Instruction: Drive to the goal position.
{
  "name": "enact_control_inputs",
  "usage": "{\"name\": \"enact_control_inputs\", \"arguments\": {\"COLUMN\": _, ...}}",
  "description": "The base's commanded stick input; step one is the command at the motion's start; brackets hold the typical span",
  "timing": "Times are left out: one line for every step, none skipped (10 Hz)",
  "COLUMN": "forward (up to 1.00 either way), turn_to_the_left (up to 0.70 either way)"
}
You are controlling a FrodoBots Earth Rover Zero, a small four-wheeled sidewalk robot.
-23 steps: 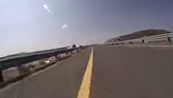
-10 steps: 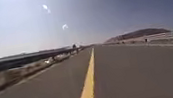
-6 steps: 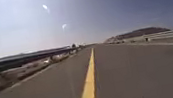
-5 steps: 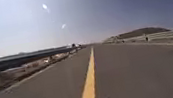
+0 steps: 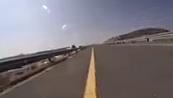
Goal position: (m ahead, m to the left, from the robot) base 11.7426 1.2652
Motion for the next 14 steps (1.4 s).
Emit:
{"name": "enact_control_inputs", "arguments": {"forward": 0.5, "turn_to_the_left": 0.0}}
{"name": "enact_control_inputs", "arguments": {"forward": 0.5, "turn_to_the_left": 0.0}}
{"name": "enact_control_inputs", "arguments": {"forward": 0.5, "turn_to_the_left": 0.0}}
{"name": "enact_control_inputs", "arguments": {"forward": 0.5, "turn_to_the_left": 0.0}}
{"name": "enact_control_inputs", "arguments": {"forward": 0.5, "turn_to_the_left": 0.0}}
{"name": "enact_control_inputs", "arguments": {"forward": 0.5, "turn_to_the_left": 0.0}}
{"name": "enact_control_inputs", "arguments": {"forward": 0.5, "turn_to_the_left": 0.0}}
{"name": "enact_control_inputs", "arguments": {"forward": 0.5, "turn_to_the_left": 0.0}}
{"name": "enact_control_inputs", "arguments": {"forward": 0.5, "turn_to_the_left": 0.0}}
{"name": "enact_control_inputs", "arguments": {"forward": 0.5, "turn_to_the_left": 0.0}}
{"name": "enact_control_inputs", "arguments": {"forward": 0.5, "turn_to_the_left": 0.0}}
{"name": "enact_control_inputs", "arguments": {"forward": 0.5, "turn_to_the_left": 0.0}}
{"name": "enact_control_inputs", "arguments": {"forward": 0.5, "turn_to_the_left": 0.0}}
{"name": "enact_control_inputs", "arguments": {"forward": 0.5, "turn_to_the_left": 0.0}}
